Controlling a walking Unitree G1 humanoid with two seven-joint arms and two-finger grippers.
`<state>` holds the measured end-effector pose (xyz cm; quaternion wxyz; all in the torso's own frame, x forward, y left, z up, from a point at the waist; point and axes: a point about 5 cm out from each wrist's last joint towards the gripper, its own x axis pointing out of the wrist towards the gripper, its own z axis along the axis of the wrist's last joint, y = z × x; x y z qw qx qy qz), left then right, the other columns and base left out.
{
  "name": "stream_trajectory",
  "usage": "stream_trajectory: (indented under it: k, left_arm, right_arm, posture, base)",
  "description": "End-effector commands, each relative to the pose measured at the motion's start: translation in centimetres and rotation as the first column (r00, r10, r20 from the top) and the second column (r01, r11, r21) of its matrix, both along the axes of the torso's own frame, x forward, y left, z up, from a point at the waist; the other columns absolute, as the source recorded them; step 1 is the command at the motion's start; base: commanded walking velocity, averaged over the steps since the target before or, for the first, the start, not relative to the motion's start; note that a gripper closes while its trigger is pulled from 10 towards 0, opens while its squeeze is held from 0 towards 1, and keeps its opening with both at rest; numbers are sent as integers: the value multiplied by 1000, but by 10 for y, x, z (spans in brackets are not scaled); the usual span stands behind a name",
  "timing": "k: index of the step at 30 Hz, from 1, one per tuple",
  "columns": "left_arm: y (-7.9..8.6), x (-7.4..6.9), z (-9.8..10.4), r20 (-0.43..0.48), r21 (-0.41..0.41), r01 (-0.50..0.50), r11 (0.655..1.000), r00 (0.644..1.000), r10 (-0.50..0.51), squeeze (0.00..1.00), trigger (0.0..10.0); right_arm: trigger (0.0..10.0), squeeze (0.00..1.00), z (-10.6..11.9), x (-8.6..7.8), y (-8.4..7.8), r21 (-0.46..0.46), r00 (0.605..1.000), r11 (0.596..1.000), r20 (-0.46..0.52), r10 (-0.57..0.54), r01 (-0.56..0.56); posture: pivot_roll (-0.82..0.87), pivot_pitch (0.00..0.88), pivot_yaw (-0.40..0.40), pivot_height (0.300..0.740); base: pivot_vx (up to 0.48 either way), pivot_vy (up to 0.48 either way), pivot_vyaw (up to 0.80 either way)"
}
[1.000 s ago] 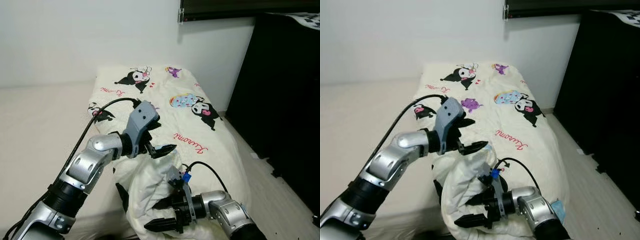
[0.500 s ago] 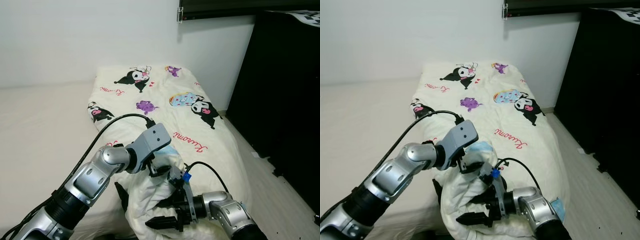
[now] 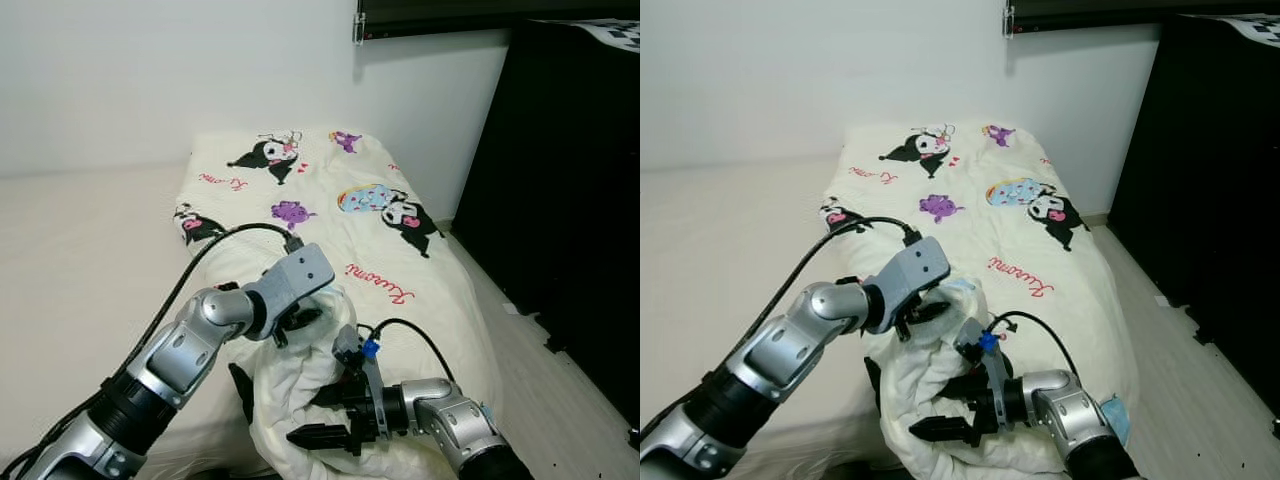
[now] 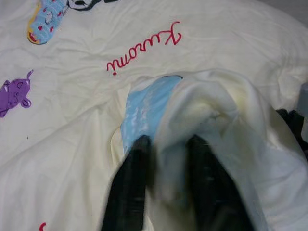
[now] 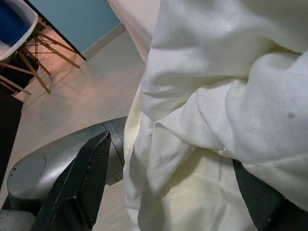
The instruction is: Clean up the room
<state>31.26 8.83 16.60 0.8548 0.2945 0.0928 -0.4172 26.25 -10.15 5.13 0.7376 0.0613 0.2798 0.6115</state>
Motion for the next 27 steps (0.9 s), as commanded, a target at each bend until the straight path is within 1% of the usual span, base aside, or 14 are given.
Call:
stream_trajectory:
  k: [1,5,10,12,14,15,16,17,19,21,22,23,25,27]
  left_arm:
    - [4,-3,-7,-30,36,9,999,1000,-8,0,0]
    - [12,-4,-11,-45,70,4,998,999,-1,0,0]
    - [38,0,-15,-38,170,-69,983,996,76,0,0]
    - [92,-3,-19,-37,380,-179,908,977,209,0,0]
    - [92,-3,-19,-37,380,-179,908,977,209,0,0]
    - [114,-7,-19,-42,455,-213,865,965,260,0,0]
    - [145,-17,-16,-35,546,-269,794,939,342,0,0]
    - [145,-17,-16,-35,546,-269,794,939,342,0,0]
    - [181,-36,-10,-47,647,-309,697,896,441,0,0]
    - [181,-36,-10,-47,647,-309,697,896,441,0,0]
    - [193,-51,-10,-85,691,-289,663,878,471,0,0]
    - [193,-51,-10,-85,691,-289,663,878,471,0,0]
    - [198,-65,-12,-142,719,-242,652,867,477,0,0]
    - [200,-94,-23,-272,752,-113,650,845,461,0,0]
  right_arm:
    - [10000,0,8,6,0,23,999,1000,32,-17,16]
    - [10000,0,16,9,-4,52,998,998,54,-39,36]
    - [10000,0,29,12,-9,121,995,991,69,-68,59]
    - [10000,0,47,15,-18,218,991,973,82,-102,82]
    - [10000,0,47,15,-18,218,991,973,82,-102,82]
    - [10000,0,54,16,-23,254,989,963,88,-117,92]
    - [10000,0,61,18,-29,285,985,952,94,-143,111]
    - [10000,0,61,18,-29,285,985,952,94,-143,111]
    - [10000,0,65,19,-37,303,980,943,99,-174,137]
    - [10000,0,65,19,-37,303,980,943,99,-174,137]
    - [10000,0,64,20,-39,299,978,943,98,-185,149]
    - [10000,0,64,20,-39,299,978,943,98,-185,149]
    - [10000,0,62,19,-40,288,977,945,96,-189,154]
    - [10000,0,59,19,-38,277,978,948,90,-189,157]
  posture:
    - [-88,0,0,556]
    - [-88,0,1,556]
    - [-87,0,0,556]
    - [-80,0,-2,556]
    - [-80,0,-2,556]
    - [-80,0,-2,556]
    - [-70,0,-5,556]
    - [-70,0,-5,556]
    - [-63,1,-6,556]
    - [-63,1,-6,556]
    - [-60,2,-6,556]
    - [-60,2,-6,556]
    - [-51,5,-6,556]
    - [-46,7,-5,556]
  base:
    - [0,0,0]
    - [0,0,0]
    - [0,0,0]
    - [0,0,0]
    - [0,0,0]
    - [0,0,0]
    - [0,0,0]
    - [0,0,0]
    - [0,0,0]
    - [0,0,0]
    - [0,0,0]
    - [0,0,0]
    - [0,0,0]
    - [0,0,0]
